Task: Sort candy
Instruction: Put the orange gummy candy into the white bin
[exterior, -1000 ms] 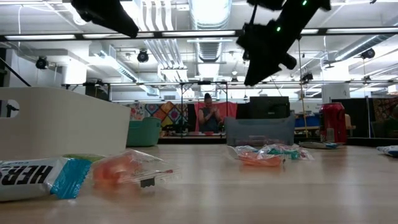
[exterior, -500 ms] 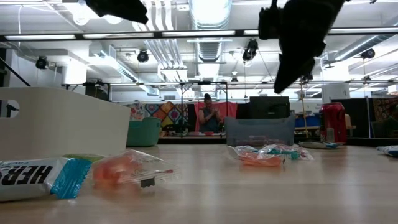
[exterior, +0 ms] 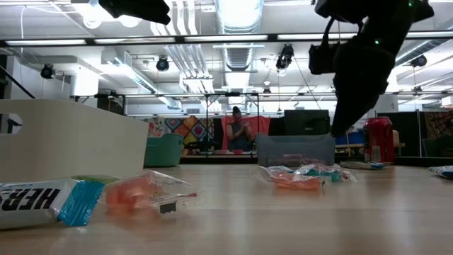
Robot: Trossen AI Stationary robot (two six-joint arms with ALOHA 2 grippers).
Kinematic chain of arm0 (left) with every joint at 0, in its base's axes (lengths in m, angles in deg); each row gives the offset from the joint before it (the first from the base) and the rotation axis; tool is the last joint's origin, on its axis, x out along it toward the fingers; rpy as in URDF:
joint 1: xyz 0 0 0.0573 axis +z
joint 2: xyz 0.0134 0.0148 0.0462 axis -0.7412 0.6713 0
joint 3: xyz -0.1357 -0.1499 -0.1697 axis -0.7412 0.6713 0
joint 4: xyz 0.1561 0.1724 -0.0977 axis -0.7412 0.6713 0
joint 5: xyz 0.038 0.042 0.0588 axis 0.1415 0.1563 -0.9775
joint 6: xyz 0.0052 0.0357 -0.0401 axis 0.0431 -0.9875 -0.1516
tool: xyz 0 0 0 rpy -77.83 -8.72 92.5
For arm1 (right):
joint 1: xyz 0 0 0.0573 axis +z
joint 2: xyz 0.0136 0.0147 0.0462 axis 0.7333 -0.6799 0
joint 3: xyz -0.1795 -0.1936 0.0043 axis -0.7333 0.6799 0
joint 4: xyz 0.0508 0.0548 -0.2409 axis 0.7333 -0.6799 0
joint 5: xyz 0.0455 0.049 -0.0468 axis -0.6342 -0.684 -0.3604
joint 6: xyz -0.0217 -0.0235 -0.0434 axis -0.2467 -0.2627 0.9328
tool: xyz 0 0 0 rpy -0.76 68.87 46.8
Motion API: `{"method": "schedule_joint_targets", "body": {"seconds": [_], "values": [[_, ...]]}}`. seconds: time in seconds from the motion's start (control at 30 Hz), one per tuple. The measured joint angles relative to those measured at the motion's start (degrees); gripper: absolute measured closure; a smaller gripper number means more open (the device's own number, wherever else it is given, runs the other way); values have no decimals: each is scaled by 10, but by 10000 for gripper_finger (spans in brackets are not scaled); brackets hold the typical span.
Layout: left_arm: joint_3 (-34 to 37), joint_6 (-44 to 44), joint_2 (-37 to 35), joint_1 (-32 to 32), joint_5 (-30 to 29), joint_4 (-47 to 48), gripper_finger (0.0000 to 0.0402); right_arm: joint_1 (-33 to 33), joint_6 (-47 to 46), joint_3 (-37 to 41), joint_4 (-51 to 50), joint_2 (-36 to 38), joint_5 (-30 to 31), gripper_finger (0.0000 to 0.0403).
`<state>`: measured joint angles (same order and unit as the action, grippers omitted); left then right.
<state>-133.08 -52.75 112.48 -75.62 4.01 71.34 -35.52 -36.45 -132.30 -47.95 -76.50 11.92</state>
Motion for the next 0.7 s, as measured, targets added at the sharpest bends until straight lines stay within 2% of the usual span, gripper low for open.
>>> {"method": "schedule_joint_targets", "body": {"seconds": [0.1,0.4,0.7], "values": [[0,0,0,0,0,0,253,3,18,22,39,0,0,300],[0,0,0,0,-1,0,253,21,155,68,161,-3,1,300],[1,-10,0,0,-2,-3,253,21,162,76,185,-55,30,300]]}}
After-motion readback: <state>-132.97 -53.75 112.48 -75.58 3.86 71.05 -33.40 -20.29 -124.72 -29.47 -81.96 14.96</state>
